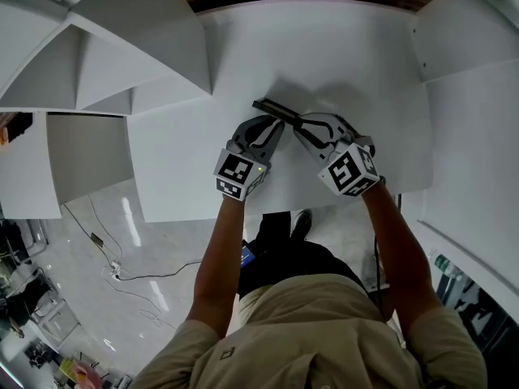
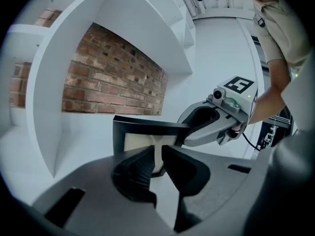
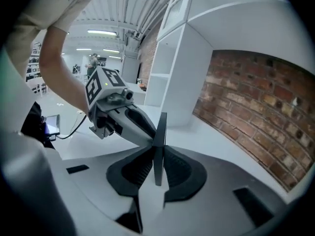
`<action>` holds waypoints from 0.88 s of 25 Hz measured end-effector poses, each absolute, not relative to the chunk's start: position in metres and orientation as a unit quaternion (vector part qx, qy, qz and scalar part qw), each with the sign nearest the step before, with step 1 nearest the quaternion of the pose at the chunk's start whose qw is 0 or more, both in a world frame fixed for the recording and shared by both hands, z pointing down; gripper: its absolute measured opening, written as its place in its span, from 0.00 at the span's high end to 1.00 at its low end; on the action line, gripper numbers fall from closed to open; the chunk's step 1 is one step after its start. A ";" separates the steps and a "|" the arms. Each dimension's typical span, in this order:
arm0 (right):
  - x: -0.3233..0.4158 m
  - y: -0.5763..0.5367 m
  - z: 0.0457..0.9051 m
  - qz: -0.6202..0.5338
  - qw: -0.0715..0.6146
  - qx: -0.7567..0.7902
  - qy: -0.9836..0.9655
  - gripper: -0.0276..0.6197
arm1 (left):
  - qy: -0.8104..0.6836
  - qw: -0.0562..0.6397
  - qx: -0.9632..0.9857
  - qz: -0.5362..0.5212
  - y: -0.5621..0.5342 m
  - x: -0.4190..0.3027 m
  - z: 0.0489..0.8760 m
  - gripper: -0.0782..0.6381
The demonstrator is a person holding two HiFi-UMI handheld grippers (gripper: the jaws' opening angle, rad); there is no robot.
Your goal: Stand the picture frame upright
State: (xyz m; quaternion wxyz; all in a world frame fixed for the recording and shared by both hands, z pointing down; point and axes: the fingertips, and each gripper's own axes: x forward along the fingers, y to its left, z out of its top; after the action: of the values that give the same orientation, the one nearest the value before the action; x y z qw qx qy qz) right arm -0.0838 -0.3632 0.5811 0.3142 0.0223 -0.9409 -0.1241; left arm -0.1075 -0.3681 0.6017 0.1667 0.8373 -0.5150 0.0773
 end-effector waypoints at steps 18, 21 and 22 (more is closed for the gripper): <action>-0.081 -0.374 0.574 -0.025 0.302 -0.124 -0.945 0.86 | -0.406 0.083 0.900 0.138 -0.359 -0.152 0.563 0.75; -0.081 -0.373 0.572 -0.025 0.306 -0.142 -0.941 0.86 | -0.402 0.083 0.903 0.127 -0.361 -0.155 0.561 0.71; -0.082 -0.372 0.572 -0.027 0.307 -0.148 -0.940 0.86 | -0.401 0.085 0.904 0.122 -0.362 -0.156 0.561 0.70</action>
State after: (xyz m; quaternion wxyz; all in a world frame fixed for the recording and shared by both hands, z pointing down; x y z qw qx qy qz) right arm -0.0816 -0.3725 0.5719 0.3068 -0.1481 -0.9398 -0.0267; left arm -0.1560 -0.3623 0.5614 0.0852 0.9037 -0.4014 0.1223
